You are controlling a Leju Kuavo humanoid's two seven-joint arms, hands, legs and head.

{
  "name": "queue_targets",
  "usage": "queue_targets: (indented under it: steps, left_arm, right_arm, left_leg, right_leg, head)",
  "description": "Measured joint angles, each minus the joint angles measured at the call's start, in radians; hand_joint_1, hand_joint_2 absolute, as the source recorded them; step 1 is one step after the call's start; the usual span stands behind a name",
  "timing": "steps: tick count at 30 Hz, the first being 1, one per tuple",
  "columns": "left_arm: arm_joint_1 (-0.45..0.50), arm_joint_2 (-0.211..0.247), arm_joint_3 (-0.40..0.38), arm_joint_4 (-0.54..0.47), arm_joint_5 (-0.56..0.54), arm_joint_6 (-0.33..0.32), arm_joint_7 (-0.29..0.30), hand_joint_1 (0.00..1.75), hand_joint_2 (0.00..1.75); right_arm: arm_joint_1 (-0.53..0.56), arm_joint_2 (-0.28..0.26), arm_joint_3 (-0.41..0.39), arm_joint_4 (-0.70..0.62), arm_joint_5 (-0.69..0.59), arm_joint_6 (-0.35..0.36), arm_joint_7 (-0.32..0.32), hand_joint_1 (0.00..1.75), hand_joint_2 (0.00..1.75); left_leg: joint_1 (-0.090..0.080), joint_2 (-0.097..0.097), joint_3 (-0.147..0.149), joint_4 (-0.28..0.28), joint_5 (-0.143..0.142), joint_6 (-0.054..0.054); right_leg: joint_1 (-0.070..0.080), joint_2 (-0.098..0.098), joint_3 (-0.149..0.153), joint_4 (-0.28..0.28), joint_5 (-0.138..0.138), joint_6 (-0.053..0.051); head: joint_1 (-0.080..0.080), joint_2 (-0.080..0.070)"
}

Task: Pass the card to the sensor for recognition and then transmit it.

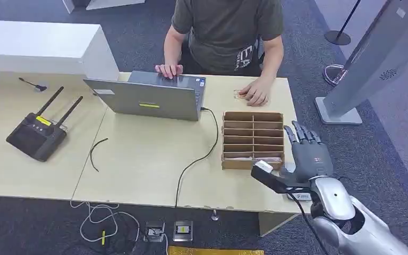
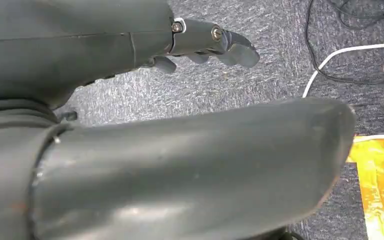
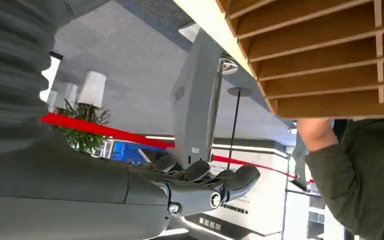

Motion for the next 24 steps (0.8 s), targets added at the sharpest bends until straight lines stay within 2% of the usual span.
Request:
queue_targets:
  steps: [9,13,24]
  left_arm:
    - [0.003,0.0,0.011,0.001,0.0,-0.006,-0.003,0.0,0.0]
    - [0.005,-0.001,0.021,0.001,0.0,-0.006,-0.006,0.0,0.0]
    - [0.014,-0.002,0.035,0.001,0.0,-0.006,-0.006,0.0,0.0]
  right_arm:
    - [0.012,0.017,0.014,0.039,-0.01,-0.035,-0.031,0.0,1.75]
    - [0.027,0.033,0.013,0.057,-0.037,-0.087,-0.057,0.0,1.75]
    - [0.043,0.067,0.01,0.117,-0.097,-0.159,-0.106,0.0,1.75]
  left_leg:
    - [0.0,0.0,0.0,0.0,0.0,0.0]
    - [0.0,0.0,0.0,0.0,0.0,0.0]
    - [0.0,0.0,0.0,0.0,0.0,0.0]
  right_leg:
    - [0.0,0.0,0.0,0.0,0.0,0.0]
    - [0.0,0.0,0.0,0.0,0.0,0.0]
    - [0.0,0.0,0.0,0.0,0.0,0.0]
  head:
    - [0.0,0.0]
    - [0.0,0.0]
    - [0.0,0.0]
